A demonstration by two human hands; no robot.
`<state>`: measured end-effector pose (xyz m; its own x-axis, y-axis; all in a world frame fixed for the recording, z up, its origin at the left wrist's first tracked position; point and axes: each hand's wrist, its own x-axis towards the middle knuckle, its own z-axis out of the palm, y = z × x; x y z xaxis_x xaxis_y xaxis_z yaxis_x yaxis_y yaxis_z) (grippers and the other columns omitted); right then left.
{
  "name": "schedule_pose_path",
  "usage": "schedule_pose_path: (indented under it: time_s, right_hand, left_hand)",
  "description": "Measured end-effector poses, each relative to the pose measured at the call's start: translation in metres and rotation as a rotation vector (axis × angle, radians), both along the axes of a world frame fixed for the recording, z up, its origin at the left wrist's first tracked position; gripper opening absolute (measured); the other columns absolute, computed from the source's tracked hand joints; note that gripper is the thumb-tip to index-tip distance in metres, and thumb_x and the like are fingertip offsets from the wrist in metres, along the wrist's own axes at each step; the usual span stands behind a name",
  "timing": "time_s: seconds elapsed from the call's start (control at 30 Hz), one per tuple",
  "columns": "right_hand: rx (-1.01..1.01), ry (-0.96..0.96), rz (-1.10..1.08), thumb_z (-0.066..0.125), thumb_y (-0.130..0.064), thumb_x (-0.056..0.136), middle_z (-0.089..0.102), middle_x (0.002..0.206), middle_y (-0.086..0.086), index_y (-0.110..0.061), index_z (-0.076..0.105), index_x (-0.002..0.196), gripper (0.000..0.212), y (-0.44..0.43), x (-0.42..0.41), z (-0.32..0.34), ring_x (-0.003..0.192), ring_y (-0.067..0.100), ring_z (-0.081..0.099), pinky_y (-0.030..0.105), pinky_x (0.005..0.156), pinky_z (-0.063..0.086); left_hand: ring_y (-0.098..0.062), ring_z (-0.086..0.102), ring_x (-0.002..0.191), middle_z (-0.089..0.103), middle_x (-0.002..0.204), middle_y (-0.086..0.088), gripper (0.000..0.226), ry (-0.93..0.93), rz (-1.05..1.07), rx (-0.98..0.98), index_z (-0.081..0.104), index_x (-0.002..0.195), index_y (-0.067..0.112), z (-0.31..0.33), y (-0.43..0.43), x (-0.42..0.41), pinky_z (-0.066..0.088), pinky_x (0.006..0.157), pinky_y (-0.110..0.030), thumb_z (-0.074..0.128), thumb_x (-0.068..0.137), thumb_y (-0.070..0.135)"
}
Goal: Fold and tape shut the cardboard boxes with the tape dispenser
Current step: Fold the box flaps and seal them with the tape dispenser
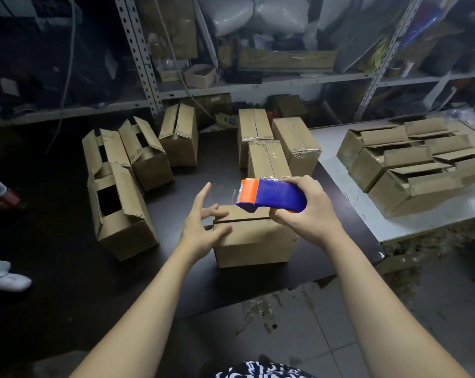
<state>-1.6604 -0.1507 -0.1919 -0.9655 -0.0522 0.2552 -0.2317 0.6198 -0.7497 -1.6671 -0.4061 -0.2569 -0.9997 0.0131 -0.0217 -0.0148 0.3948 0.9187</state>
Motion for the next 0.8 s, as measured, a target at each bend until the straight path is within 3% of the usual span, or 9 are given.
schedule_pose_path:
  time_s: [0.07, 0.17, 0.27, 0.33, 0.43, 0.53, 0.63, 0.8]
  right_hand:
    - [-0.017, -0.027, 0.061, 0.092, -0.023, 0.072, 0.054, 0.114, -0.018, -0.03, 0.056, 0.127, 0.066, -0.002, -0.007, 0.002, 0.111, 0.006, 0.053, 0.009, 0.079, 0.046]
    - [-0.028, -0.091, 0.14, 0.093, -0.029, 0.073, 0.054, 0.117, -0.024, -0.03, 0.059, 0.126, 0.063, -0.006, -0.016, -0.001, 0.113, 0.007, 0.055, 0.019, 0.086, 0.052]
    - [0.009, -0.119, 0.1, 0.09, -0.049, 0.073, 0.059, 0.117, -0.019, -0.031, 0.065, 0.121, 0.057, -0.011, -0.025, -0.01, 0.11, 0.003, 0.056, 0.019, 0.089, 0.052]
    - [-0.001, -0.1, 0.052, 0.087, -0.052, 0.075, 0.062, 0.117, -0.016, -0.031, 0.066, 0.118, 0.052, -0.012, -0.029, -0.017, 0.109, 0.005, 0.058, 0.022, 0.09, 0.053]
    - [-0.016, -0.093, 0.048, 0.088, -0.051, 0.075, 0.063, 0.118, -0.016, -0.031, 0.066, 0.118, 0.052, -0.012, -0.03, -0.023, 0.109, 0.006, 0.058, 0.022, 0.087, 0.052]
    - [-0.022, -0.089, 0.054, 0.089, -0.049, 0.073, 0.063, 0.114, -0.017, -0.03, 0.067, 0.115, 0.051, -0.012, -0.03, -0.025, 0.106, 0.004, 0.059, 0.017, 0.082, 0.049]
    - [-0.03, -0.082, 0.066, 0.089, -0.046, 0.073, 0.062, 0.109, -0.023, -0.031, 0.068, 0.11, 0.046, -0.009, -0.03, -0.025, 0.105, 0.003, 0.059, 0.018, 0.082, 0.049]
    - [-0.005, -0.093, 0.117, 0.088, -0.053, 0.073, 0.06, 0.113, -0.022, -0.032, 0.067, 0.115, 0.052, -0.003, -0.03, -0.027, 0.107, 0.002, 0.057, 0.018, 0.083, 0.05]
  left_hand:
    - [-0.008, 0.051, 0.139, 0.075, 0.108, 0.017, 0.105, 0.032, 0.029, 0.041, 0.02, 0.16, 0.045, -0.007, 0.005, 0.004, 0.03, 0.108, -0.029, 0.085, 0.084, 0.013]
    - [0.0, 0.05, 0.136, 0.075, 0.112, 0.018, 0.101, 0.04, 0.062, 0.089, 0.024, 0.158, 0.047, -0.015, 0.006, 0.006, 0.038, 0.102, -0.024, 0.086, 0.084, 0.017]
    - [0.009, 0.049, 0.133, 0.074, 0.119, 0.013, 0.093, 0.006, 0.091, 0.194, 0.03, 0.154, 0.047, -0.02, 0.006, 0.01, 0.046, 0.099, -0.018, 0.085, 0.085, 0.017]
    - [0.007, 0.05, 0.134, 0.076, 0.118, 0.011, 0.089, -0.034, 0.099, 0.286, 0.034, 0.151, 0.043, -0.02, 0.006, 0.015, 0.047, 0.093, -0.014, 0.085, 0.085, 0.011]
    - [-0.006, 0.065, 0.122, 0.075, 0.12, 0.0, 0.079, -0.079, 0.198, 0.518, 0.043, 0.141, 0.04, -0.016, 0.005, 0.018, 0.057, 0.09, -0.023, 0.083, 0.084, 0.005]
    - [-0.017, 0.068, 0.116, 0.067, 0.124, -0.006, 0.042, -0.143, 0.381, 0.653, 0.058, 0.128, 0.034, -0.008, 0.004, 0.015, 0.061, 0.089, -0.043, 0.076, 0.093, 0.02]
    - [-0.019, 0.071, 0.107, 0.073, 0.105, -0.003, 0.013, -0.199, 0.626, 0.638, 0.073, 0.109, 0.019, -0.004, 0.001, 0.013, 0.062, 0.084, -0.041, 0.071, 0.097, 0.024]
    - [-0.014, 0.063, 0.08, 0.068, 0.08, -0.001, 0.01, -0.279, 0.748, 0.538, 0.075, 0.085, 0.016, -0.006, -0.002, 0.008, 0.055, 0.078, -0.033, 0.076, 0.094, 0.021]
